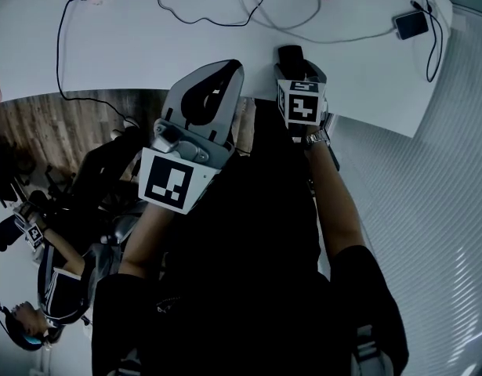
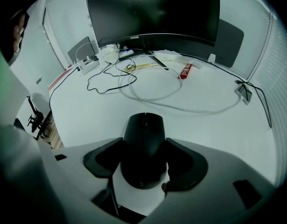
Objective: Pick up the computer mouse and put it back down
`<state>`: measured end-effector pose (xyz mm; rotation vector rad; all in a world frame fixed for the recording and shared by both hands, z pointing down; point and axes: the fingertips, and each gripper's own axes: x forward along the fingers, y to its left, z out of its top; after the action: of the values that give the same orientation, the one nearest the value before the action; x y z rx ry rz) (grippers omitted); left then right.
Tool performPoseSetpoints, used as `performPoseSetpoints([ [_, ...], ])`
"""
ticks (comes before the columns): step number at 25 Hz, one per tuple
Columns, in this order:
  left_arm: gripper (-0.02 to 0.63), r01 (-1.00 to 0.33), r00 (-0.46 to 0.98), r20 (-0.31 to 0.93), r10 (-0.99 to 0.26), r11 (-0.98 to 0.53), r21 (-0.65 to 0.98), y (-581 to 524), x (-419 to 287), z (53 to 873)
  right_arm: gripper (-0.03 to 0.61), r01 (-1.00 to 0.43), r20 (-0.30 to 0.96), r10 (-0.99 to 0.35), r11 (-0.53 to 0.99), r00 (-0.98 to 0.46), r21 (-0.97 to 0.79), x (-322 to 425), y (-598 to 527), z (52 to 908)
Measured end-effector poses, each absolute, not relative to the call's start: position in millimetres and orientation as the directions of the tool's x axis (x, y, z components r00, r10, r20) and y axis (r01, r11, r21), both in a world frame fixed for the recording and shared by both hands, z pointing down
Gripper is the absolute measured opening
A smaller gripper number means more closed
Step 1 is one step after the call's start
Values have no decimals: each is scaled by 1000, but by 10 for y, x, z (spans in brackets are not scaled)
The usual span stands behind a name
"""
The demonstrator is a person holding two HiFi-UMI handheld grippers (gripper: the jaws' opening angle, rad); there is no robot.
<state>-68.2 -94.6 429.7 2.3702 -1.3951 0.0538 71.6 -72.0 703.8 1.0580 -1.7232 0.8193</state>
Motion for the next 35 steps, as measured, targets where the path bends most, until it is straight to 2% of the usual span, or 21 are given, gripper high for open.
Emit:
performPoseSetpoints([
  [4, 6, -851, 503, 225, -834, -434, 295, -911, -652, 4274, 285, -920, 928, -286, 372, -239, -122, 716, -709, 6987],
  [14, 6, -859, 491, 227, -841, -424, 287, -846, -637, 4175, 285, -925, 902, -345, 357, -258, -128, 741, -824, 6662],
  [22, 6, -861, 489, 229, -842, -425, 278, -820, -597, 4080, 286, -924, 871, -403, 360, -280, -131, 790, -912, 6252],
  [26, 6, -857, 497, 180, -849, -448, 254, -821, -580, 3994, 285, -924, 849, -441, 360, -293, -132, 826, -945, 6021],
  [35, 6, -855, 510, 192, -839, -469, 221, -689, -476, 3997, 287, -923, 798, -513, 361, -317, -135, 921, -895, 5584],
])
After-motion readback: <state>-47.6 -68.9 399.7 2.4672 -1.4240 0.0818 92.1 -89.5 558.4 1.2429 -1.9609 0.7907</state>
